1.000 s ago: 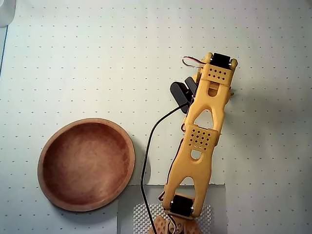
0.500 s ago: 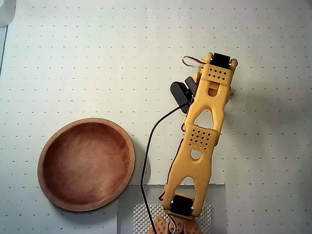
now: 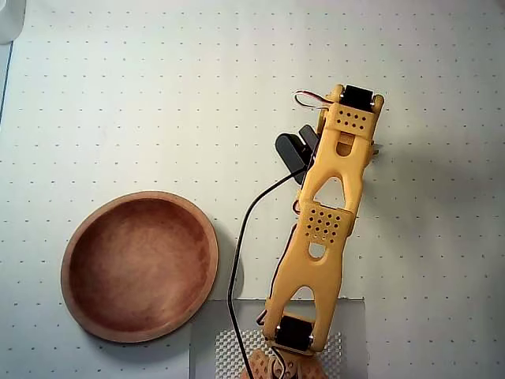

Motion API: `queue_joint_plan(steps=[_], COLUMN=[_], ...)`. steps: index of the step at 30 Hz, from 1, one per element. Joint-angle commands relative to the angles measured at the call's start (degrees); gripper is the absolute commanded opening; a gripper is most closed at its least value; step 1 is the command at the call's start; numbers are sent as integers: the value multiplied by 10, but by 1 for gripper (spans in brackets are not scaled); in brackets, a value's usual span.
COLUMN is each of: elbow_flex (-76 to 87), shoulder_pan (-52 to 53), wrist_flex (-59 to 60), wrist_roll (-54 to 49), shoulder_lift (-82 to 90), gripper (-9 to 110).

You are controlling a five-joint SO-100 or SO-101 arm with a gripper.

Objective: Grasp a clothespin and put it in the bowl.

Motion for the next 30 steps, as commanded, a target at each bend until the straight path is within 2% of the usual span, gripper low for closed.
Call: queue_joint_plan(steps=[1, 13, 30], elbow_flex=[-16, -16, -6], shoulder_pan=[-1, -1, -33], wrist_flex=[14, 14, 16], wrist_roll=[1, 1, -8], shoulder_lift=[18, 35, 162], gripper=[15, -4, -3])
